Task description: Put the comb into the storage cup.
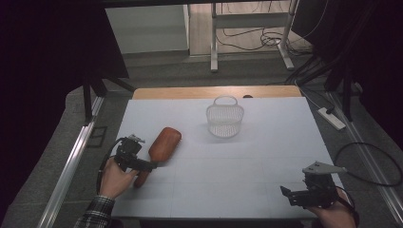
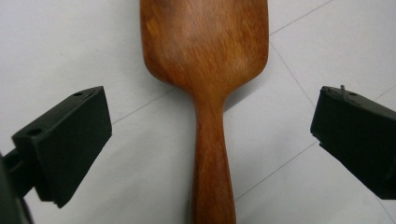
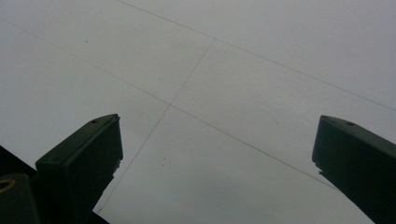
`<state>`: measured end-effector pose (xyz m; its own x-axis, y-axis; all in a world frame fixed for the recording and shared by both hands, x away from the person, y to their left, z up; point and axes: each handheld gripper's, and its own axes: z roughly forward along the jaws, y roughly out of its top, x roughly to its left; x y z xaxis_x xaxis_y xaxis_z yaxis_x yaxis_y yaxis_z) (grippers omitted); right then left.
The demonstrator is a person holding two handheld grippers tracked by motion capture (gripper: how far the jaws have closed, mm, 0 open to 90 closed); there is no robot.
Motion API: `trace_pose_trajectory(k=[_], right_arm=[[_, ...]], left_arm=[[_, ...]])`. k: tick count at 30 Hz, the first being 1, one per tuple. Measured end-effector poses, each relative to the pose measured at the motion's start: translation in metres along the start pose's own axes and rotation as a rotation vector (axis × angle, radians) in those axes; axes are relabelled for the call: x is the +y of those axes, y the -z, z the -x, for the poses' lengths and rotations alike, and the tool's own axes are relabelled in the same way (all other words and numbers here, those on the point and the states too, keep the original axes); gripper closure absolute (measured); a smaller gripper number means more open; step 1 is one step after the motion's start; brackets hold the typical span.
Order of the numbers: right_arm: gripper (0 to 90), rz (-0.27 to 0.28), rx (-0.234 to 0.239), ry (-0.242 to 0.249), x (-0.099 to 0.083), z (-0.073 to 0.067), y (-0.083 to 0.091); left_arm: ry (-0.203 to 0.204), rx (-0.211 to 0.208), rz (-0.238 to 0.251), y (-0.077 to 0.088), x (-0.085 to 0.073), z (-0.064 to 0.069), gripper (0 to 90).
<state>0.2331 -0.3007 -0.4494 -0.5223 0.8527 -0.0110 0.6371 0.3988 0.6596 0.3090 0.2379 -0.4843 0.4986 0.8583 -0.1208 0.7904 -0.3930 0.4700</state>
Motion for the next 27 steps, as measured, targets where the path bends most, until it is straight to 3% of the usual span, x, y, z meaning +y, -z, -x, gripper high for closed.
trace_pose_trajectory(k=[12, 18, 24, 27], right_arm=[[1.8, 0.001, 0.002, 0.004, 0.0, 0.0, 0.0], [1.8, 0.0, 0.003, 0.005, 0.0, 0.0, 0.0], [1.8, 0.0, 0.003, 0.006, 0.0, 0.0, 0.0], [1.8, 0.0, 0.004, 0.007, 0.0, 0.0, 0.0]], left_arm=[[-0.02, -0.002, -0.049, -0.02, -0.005, 0.0, 0.0], [-0.03, 0.004, -0.11, -0.03, -0.005, 0.002, 0.0], [-0.008, 0.001, -0.124, -0.031, -0.004, 0.003, 0.0], [-0.001, 0.02, -0.14, -0.032, -0.003, 0.004, 0.0]])
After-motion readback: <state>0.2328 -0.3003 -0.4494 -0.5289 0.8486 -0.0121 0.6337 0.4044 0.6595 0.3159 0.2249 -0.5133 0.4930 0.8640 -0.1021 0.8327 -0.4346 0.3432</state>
